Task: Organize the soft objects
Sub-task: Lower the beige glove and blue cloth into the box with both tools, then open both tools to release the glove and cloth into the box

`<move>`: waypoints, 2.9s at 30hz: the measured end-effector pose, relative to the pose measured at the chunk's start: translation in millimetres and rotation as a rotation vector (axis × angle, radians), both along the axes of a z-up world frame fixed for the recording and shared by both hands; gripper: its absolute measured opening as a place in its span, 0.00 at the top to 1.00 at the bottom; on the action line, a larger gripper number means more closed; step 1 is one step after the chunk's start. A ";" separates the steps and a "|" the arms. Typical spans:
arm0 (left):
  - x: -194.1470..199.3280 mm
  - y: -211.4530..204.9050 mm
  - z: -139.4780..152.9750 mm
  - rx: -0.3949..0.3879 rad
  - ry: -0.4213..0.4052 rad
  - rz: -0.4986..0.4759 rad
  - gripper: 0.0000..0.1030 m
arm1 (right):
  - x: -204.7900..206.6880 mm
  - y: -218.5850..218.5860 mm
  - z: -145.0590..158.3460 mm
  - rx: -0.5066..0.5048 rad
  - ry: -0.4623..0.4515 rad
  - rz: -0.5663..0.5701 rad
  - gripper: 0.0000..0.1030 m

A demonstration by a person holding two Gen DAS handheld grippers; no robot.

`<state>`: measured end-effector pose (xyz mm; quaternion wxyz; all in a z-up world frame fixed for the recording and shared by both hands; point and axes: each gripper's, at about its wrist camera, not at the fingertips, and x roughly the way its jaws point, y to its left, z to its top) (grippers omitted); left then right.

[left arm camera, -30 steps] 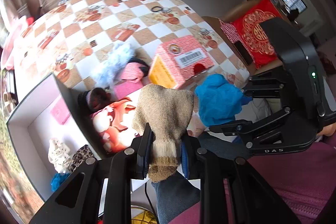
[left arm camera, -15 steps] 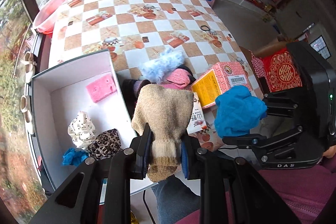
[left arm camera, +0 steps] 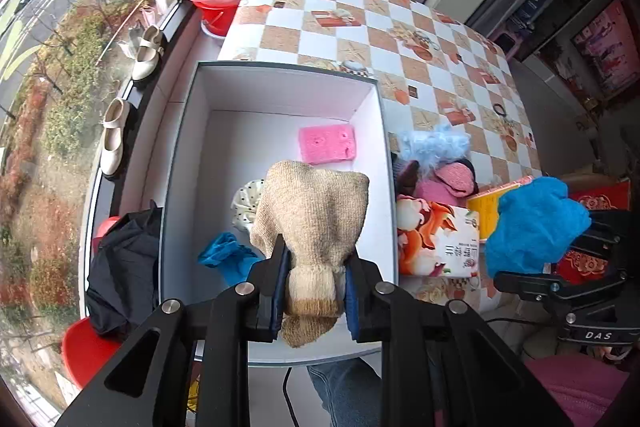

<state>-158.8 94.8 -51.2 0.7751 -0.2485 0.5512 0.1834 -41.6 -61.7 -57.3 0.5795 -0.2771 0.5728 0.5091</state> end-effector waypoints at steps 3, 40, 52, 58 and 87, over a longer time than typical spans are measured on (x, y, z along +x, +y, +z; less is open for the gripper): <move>-3.9 6.8 -6.4 0.012 0.006 0.043 0.75 | -3.5 18.9 -1.9 -0.004 0.000 0.033 0.63; 16.6 50.0 -57.8 0.033 0.092 0.231 0.75 | -1.5 132.8 -28.9 -0.077 -0.044 0.159 0.63; 20.4 51.9 -60.7 0.038 0.094 0.229 0.74 | 5.0 140.6 -36.7 -0.105 -0.044 0.144 0.63; 25.5 49.2 -61.7 0.052 0.084 0.239 0.74 | 10.8 143.3 -47.7 -0.137 -0.044 0.159 0.63; 19.7 23.1 -64.4 0.158 0.129 0.343 0.26 | 31.3 156.3 -71.2 -0.261 -0.079 0.255 0.48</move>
